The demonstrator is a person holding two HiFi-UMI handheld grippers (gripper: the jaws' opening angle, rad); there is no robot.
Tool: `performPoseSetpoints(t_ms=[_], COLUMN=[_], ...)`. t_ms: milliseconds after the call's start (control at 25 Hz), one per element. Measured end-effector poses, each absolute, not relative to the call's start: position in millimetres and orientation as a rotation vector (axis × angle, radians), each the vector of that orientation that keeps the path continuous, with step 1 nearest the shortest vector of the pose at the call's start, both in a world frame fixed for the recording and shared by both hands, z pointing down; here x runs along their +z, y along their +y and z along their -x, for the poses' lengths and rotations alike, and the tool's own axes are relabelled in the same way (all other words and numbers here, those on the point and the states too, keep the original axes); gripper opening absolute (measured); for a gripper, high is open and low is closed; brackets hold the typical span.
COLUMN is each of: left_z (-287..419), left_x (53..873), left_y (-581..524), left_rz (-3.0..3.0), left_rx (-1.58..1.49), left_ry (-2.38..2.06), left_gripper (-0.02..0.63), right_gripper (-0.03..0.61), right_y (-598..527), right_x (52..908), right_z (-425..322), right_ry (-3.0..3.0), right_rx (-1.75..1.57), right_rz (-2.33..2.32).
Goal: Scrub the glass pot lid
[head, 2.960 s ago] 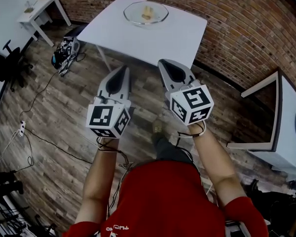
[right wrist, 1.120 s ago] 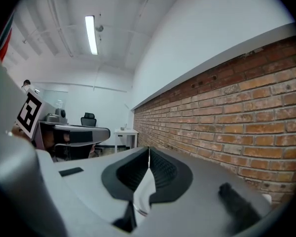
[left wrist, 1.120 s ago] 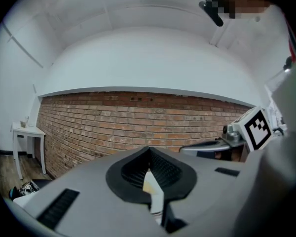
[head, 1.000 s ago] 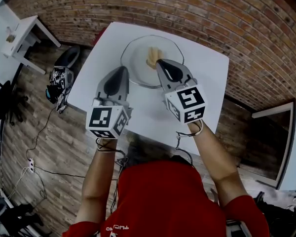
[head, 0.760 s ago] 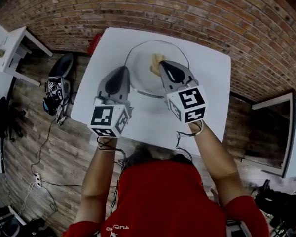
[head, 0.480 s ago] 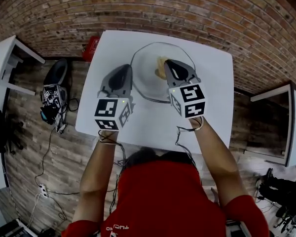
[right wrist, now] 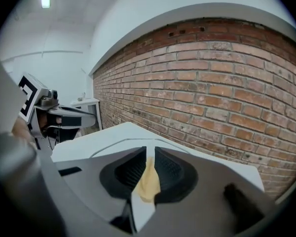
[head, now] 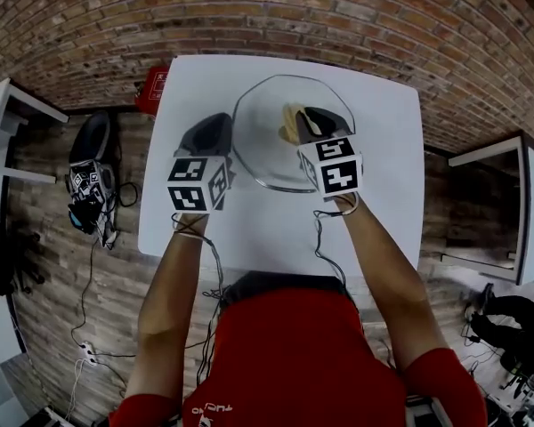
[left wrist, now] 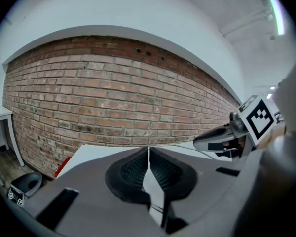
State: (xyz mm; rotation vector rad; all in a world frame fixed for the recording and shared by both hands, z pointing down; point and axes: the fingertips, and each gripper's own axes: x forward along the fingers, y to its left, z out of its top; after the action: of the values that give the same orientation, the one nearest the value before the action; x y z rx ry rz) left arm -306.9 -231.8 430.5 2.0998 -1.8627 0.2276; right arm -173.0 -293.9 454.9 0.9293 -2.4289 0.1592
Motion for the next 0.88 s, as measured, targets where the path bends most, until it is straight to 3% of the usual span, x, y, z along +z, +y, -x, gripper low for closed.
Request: performPoseSetpoints(t_ms=[160, 320, 480, 880], left_z=[309.5, 315.7, 312.5, 313.6], left_x=[454.3, 469.4, 484.5, 529.5], left_y=[-237.8, -248.0, -253.9, -260.7], left_rz=[-2.049, -1.978, -1.917, -1.774], left_rx=[0.285, 0.296, 0.301, 0.302], left_ry=[-1.806, -1.785, -1.726, -1.437], left_gripper=[0.021, 0.023, 0.107, 0.153], right_gripper=[0.040, 0.117, 0.126, 0.140], right_y=[-303.2, -314.8, -321.7, -324.5], right_x=[478.7, 492.5, 506.7, 536.1], right_z=[175.3, 177.0, 174.3, 175.3], right_ry=[-2.388, -2.358, -2.332, -2.233], right_rx=[0.221, 0.264, 0.310, 0.416], right_rz=[-0.905, -0.880, -0.862, -0.860])
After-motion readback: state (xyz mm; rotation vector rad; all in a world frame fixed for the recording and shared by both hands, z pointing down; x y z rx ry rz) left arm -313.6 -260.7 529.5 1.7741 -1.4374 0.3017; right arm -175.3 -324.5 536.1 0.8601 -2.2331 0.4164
